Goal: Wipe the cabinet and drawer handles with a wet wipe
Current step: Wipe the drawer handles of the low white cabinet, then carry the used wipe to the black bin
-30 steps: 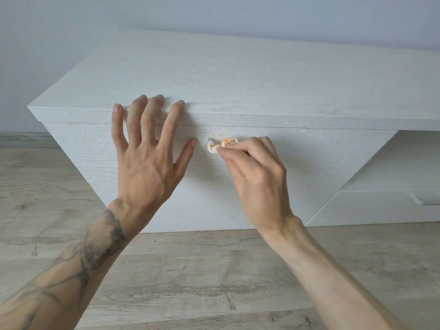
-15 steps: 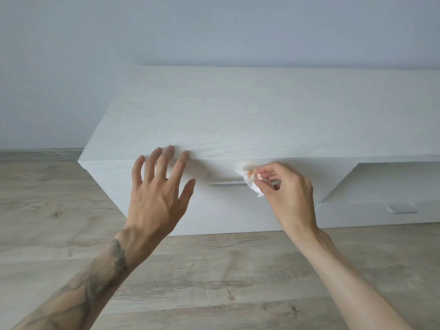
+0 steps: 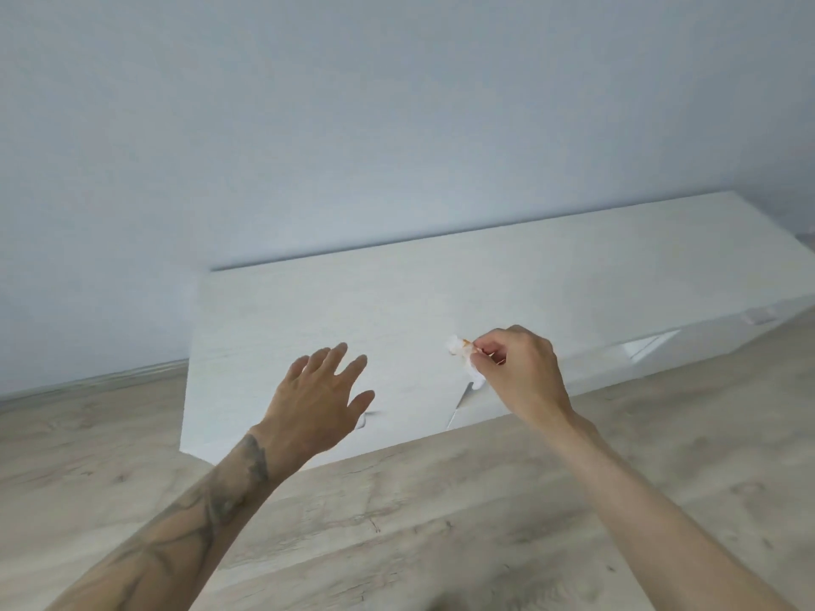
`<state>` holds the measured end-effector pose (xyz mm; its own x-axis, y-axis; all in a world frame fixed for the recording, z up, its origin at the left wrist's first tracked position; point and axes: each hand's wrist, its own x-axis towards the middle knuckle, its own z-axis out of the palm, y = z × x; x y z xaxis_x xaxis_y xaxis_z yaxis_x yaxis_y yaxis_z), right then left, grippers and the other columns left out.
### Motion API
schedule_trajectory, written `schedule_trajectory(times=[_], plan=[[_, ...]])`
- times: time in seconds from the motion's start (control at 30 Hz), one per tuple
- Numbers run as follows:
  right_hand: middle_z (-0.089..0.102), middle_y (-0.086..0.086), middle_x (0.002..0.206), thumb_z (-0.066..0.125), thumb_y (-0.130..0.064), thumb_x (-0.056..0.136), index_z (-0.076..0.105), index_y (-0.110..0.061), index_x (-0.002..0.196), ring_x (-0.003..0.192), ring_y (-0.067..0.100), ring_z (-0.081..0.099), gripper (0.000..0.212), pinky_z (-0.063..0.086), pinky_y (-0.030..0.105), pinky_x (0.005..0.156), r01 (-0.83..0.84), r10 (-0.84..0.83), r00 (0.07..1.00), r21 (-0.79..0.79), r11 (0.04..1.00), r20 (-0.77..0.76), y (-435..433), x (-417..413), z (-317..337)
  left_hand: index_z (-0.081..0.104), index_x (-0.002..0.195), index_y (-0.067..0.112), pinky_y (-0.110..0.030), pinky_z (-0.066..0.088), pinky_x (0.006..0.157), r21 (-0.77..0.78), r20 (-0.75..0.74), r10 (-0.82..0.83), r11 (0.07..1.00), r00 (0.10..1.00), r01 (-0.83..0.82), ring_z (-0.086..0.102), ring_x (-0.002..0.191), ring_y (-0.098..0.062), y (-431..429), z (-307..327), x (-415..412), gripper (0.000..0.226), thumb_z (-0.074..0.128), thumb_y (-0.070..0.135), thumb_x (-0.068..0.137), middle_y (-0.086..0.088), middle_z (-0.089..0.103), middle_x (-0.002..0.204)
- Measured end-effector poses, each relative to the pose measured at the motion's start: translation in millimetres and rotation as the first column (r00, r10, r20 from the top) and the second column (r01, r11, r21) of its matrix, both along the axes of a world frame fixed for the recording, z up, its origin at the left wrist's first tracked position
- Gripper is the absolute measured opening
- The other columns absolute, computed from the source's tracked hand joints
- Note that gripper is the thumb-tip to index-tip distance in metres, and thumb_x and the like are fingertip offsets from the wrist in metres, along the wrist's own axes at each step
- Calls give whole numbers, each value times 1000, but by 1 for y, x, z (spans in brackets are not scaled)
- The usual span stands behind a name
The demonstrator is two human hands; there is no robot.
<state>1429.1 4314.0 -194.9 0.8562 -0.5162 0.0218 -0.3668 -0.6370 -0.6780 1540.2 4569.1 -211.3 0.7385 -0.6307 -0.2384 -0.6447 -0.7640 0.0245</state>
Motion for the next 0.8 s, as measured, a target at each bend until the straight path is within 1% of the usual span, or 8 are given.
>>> schedule_trajectory(times=[0.17, 0.27, 0.33, 0.47, 0.53, 0.67, 0.77, 0.8], plan=[[68, -2, 92, 70, -24, 93, 77, -18, 90, 85, 18, 68, 10, 48, 32, 76, 126, -129, 990, -50, 991, -50, -62, -46, 152, 21, 170, 35, -40, 13, 133, -12, -33, -146, 989, 989, 146, 18, 163, -22, -69, 147, -19, 67, 28, 64, 111, 1, 17, 177], [67, -3, 93, 71, -29, 93, 76, -19, 90, 84, 15, 67, 11, 47, 31, 75, 194, -198, 979, -89, 977, -48, -100, -83, 224, 20, 170, 36, -40, 13, 133, -39, -28, -227, 973, 973, 226, 19, 163, -20, -115, 216, -35, 68, 26, 67, 110, 3, 18, 177], [64, -5, 93, 71, -26, 93, 76, -19, 91, 83, 13, 64, 9, 46, 31, 74, 243, -249, 968, -122, 962, -35, -124, -111, 263, 20, 170, 36, -39, 12, 133, -57, -28, -282, 958, 959, 280, 18, 163, -19, -148, 256, -49, 69, 26, 68, 109, 4, 18, 177], [61, -16, 85, 72, -28, 93, 76, -21, 90, 80, 5, 63, 8, 54, 32, 78, 322, -325, 946, -146, 935, 6, -182, -163, 321, 20, 170, 35, -39, 12, 132, -94, -4, -376, 923, 927, 374, 17, 163, -17, -224, 316, -80, 70, 27, 68, 109, 3, 18, 177], [62, -18, 83, 74, -31, 93, 77, -22, 89, 81, 6, 66, 10, 57, 33, 79, 348, -347, 937, -144, 926, 39, -216, -188, 342, 20, 171, 35, -38, 12, 132, -109, 9, -410, 906, 912, 409, 17, 163, -17, -268, 338, -97, 70, 28, 68, 110, 3, 18, 178], [63, -17, 82, 75, -35, 92, 75, -24, 86, 83, 11, 68, 13, 55, 32, 76, 388, -379, 921, -135, 912, 87, -301, -235, 375, 19, 171, 33, -38, 13, 132, -137, 27, -447, 884, 894, 447, 19, 163, -18, -367, 372, -132, 71, 28, 67, 110, 3, 19, 177], [62, -17, 78, 76, -32, 92, 74, -23, 82, 81, 10, 67, 13, 50, 24, 71, 387, -370, 920, -158, 908, 130, -371, -268, 398, 18, 172, 30, -38, 13, 132, -154, 43, -450, 879, 892, 451, 19, 163, -19, -447, 393, -160, 73, 29, 67, 110, 3, 20, 177], [63, -16, 79, 76, -30, 91, 75, -21, 84, 81, 10, 66, 12, 50, 23, 71, 390, -370, 919, -166, 906, 139, -394, -278, 405, 18, 172, 29, -38, 14, 132, -163, 43, -451, 877, 891, 452, 19, 163, -18, -473, 400, -170, 73, 29, 67, 110, 3, 20, 177]])
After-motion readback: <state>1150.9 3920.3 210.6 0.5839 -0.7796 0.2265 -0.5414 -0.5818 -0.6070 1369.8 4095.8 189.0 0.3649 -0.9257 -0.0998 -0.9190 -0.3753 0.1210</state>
